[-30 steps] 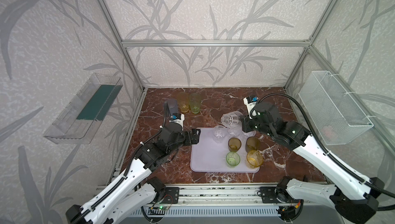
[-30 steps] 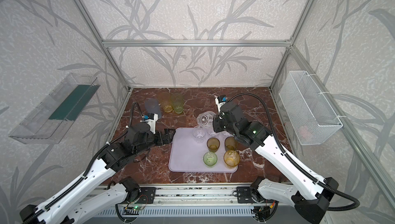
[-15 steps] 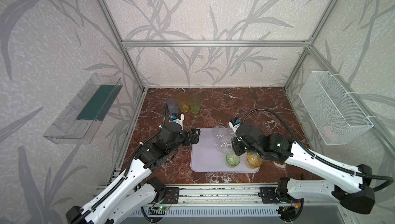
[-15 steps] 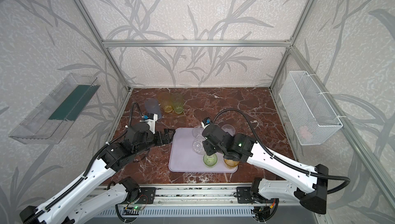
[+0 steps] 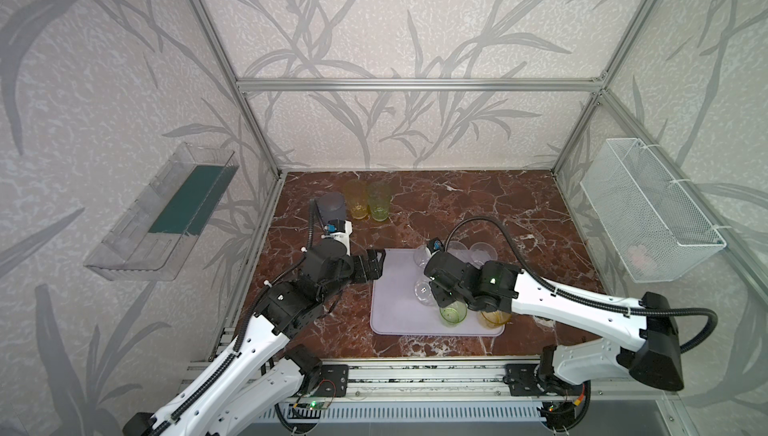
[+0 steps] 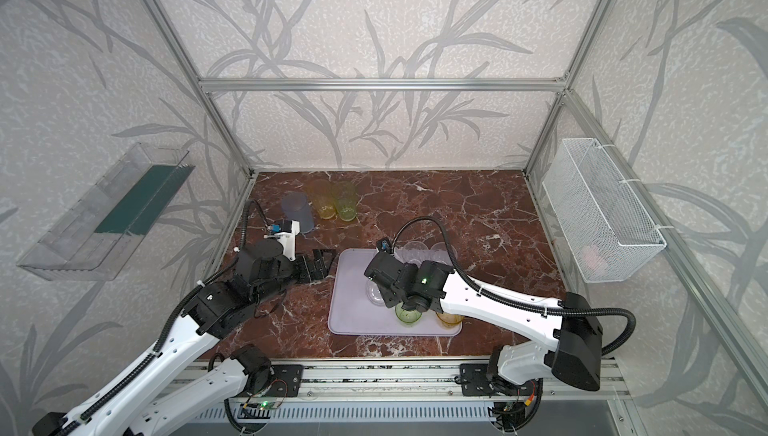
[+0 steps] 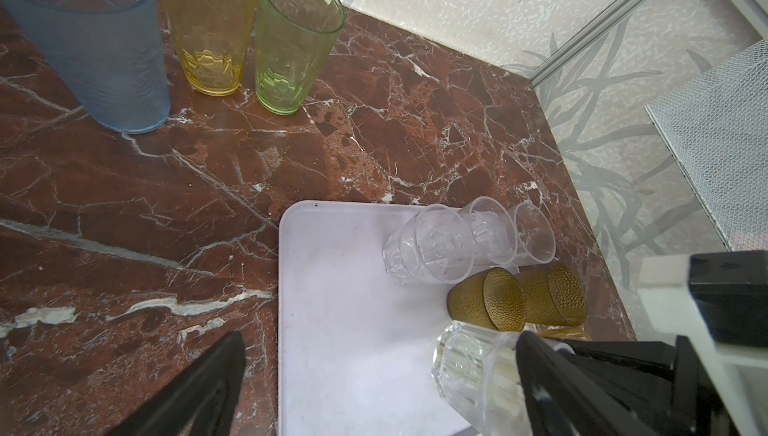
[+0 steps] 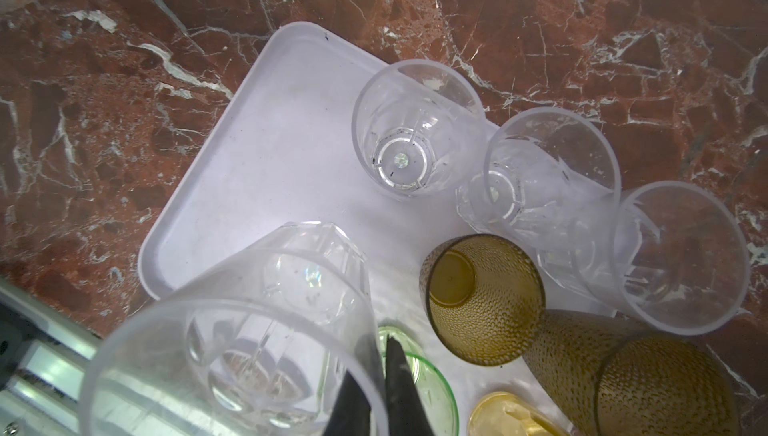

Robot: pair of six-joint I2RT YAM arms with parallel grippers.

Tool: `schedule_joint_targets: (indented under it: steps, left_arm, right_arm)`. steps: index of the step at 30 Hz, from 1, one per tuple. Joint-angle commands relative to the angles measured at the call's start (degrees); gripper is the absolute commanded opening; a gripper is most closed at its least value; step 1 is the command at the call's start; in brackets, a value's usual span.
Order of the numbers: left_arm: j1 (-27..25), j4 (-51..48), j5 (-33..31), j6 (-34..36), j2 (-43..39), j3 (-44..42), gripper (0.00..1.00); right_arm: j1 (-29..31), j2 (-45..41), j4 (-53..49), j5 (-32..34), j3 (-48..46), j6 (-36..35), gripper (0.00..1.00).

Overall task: Place the glasses into the tray
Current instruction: 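Lower the clear glass onto the tray near the short green glass and release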

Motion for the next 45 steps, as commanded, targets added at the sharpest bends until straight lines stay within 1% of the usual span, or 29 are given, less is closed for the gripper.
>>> schedule_joint_targets:
  steps: [1,11,16,21,26,30,33,36,41,43,45]
  left_arm:
    - [0.43,-1.62,-1.33,-0.38,-0.75,-0.89,0.99]
    - [0.78,-1.62,-1.5,-0.3,-0.52,-1.22,1.0]
    - [0.84,-1.36,-1.24,-0.38,-0.52,-1.26,0.99]
    - [0.93,-1.26,-1.26,-0.3,-0.2,-1.28,0.99]
    - [0.98,-1.35,-1.24,-0.05,0.05,-1.26,0.99]
    - [1.0,-1.27,-1.26,-0.03,0.03,-1.5,0.99]
    - [1.08,-1.26,-1.29,-0.03,0.26,-1.6,0.99]
    - [1.18,-1.31,-1.32,0.1,0.28,-1.35,0.99]
    - [1.32,-1.62,-1.72,0.32,0.27,-1.22,0.99]
    - [1.41,-1.62,-2.07,0.24,0.43,-1.09,1.0]
    - [1.48,-1.7,-2.2,0.23,0.9,-0.83,1.0]
  right_arm:
    - [0.21,2.18,1.21,3.23,1.6,0.74,0.0]
    - [-0.38,8.64,1.19,5.0,2.42,1.74,0.0]
    - [-0.96,10.36,0.02,7.2,3.16,2.98,0.0]
    - [-2.72,11.24,0.71,6.11,2.58,4.11,0.0]
    - [-3.88,11.87,1.8,5.28,2.12,3.81,0.0]
    - [-4.7,12.51,2.99,3.34,2.11,3.72,0.07]
    - [-4.69,13.1,4.09,1.65,1.99,3.55,0.18]
    - [-4.67,13.68,3.72,1.08,2.67,3.72,0.26]
    - [-4.68,13.25,3.05,0.54,3.39,3.94,0.35]
    - [-4.67,12.33,2.9,0.62,3.74,3.89,0.45]
    - [-4.63,11.13,2.87,0.87,3.89,3.72,0.61]
